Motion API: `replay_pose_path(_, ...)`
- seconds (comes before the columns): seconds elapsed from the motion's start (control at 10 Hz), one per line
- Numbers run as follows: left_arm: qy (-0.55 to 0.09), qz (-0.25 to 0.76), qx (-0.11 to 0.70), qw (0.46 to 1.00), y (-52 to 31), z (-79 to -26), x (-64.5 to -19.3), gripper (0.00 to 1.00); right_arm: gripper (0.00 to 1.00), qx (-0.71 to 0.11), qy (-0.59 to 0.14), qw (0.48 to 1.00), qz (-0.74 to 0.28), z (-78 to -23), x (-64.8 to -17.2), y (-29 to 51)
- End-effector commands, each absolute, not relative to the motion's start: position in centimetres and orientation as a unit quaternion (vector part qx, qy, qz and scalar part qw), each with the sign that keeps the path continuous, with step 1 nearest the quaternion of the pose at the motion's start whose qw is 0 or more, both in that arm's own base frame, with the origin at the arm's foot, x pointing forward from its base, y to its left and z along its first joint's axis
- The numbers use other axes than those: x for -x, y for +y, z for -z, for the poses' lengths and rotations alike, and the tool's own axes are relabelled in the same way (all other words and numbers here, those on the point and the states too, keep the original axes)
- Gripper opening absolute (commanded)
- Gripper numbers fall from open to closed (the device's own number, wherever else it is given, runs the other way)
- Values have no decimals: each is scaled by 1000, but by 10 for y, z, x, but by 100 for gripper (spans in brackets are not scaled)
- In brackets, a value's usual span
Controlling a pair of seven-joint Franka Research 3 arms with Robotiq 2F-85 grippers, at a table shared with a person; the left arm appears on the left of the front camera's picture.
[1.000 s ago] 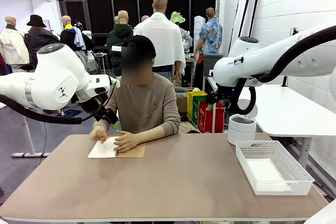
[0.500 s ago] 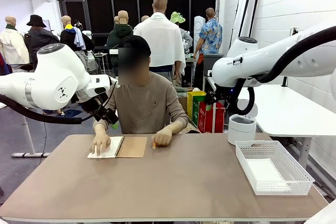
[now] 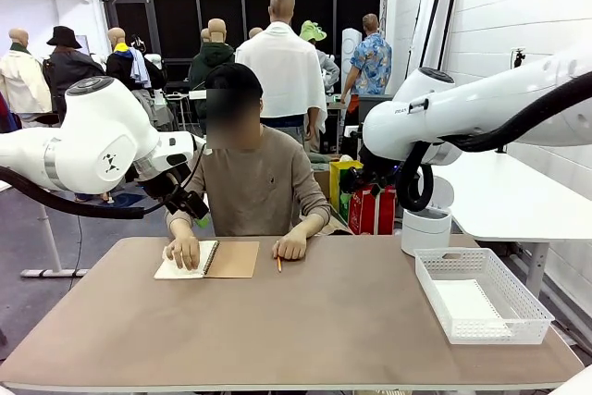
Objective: Sort the paper based on its condition.
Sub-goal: If a person hands you a paper, place it in the Organizing basket , and if it's crumpled, put it in the Trash can.
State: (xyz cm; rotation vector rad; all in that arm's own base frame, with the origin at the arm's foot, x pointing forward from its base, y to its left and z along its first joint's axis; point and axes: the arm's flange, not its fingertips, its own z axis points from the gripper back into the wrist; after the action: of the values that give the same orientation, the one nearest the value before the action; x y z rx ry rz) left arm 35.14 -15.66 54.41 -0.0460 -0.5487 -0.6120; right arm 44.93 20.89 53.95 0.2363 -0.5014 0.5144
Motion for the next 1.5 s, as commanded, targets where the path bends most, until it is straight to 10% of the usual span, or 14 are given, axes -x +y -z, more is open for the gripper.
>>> replay_pose_path(0.0,-267,299,19,916,-155,-544,-352,100,100,-146,-275,905,-290,-534,-424,199)
replay_pose_path(1.4,-267,299,19,916,-155,-544,-352,100,100,-133,-273,894,-330,-530,-401,215)
